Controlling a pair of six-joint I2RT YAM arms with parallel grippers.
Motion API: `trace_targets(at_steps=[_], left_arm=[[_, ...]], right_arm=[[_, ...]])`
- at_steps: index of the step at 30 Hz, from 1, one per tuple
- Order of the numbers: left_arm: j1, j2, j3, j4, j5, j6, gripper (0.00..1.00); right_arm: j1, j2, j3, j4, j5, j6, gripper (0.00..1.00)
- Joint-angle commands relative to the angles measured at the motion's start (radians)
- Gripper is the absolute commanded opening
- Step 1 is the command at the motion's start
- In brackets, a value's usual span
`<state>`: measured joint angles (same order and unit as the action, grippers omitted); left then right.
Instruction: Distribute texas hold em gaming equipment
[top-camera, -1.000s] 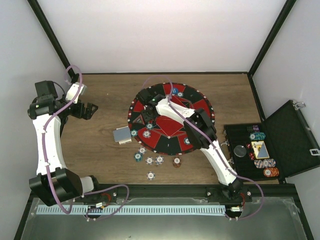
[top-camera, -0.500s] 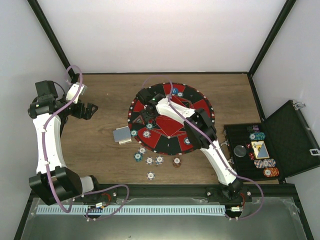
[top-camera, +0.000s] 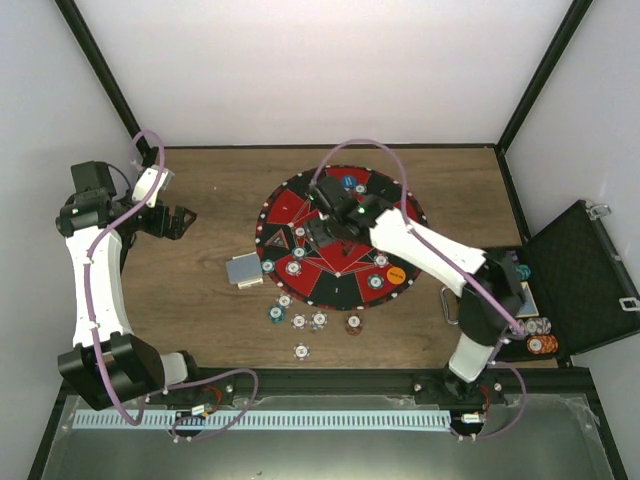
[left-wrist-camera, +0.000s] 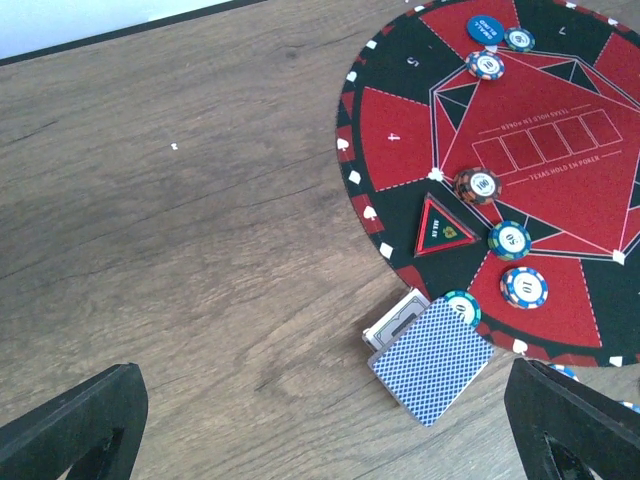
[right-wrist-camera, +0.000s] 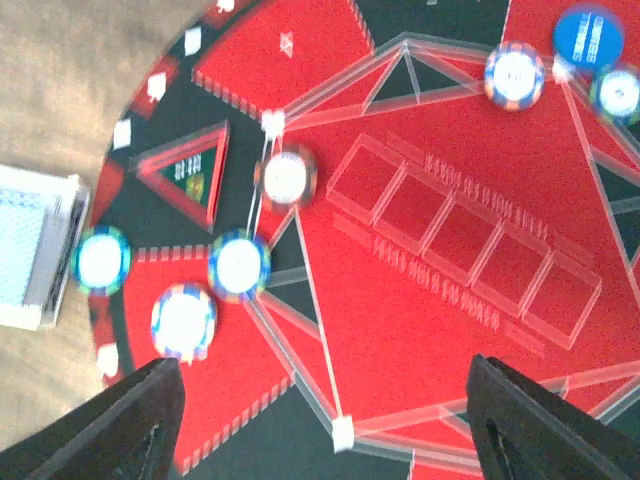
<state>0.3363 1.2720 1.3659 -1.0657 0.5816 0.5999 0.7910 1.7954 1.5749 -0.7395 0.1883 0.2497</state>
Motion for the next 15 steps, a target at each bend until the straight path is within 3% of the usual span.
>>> trace_targets(at_steps=[1, 8, 15], left_arm=[[0.006, -0.019, 0.015, -0.008, 0.028, -0.011, 1.0], [0.006, -0.026, 0.012, -0.006, 0.029, -0.012, 1.0], [0.006, -0.024, 0.017, -0.005, 0.04, -0.019, 1.0]], right_arm=[[0.061, -0.186, -0.264, 0.004, -0.004, 0.087, 0.82], [0.137, -0.383, -0.55, -0.023, -0.056, 0.209, 0.91], [0.182, -0.43, -0.663, -0.008, -0.1, 0.258, 0.92]])
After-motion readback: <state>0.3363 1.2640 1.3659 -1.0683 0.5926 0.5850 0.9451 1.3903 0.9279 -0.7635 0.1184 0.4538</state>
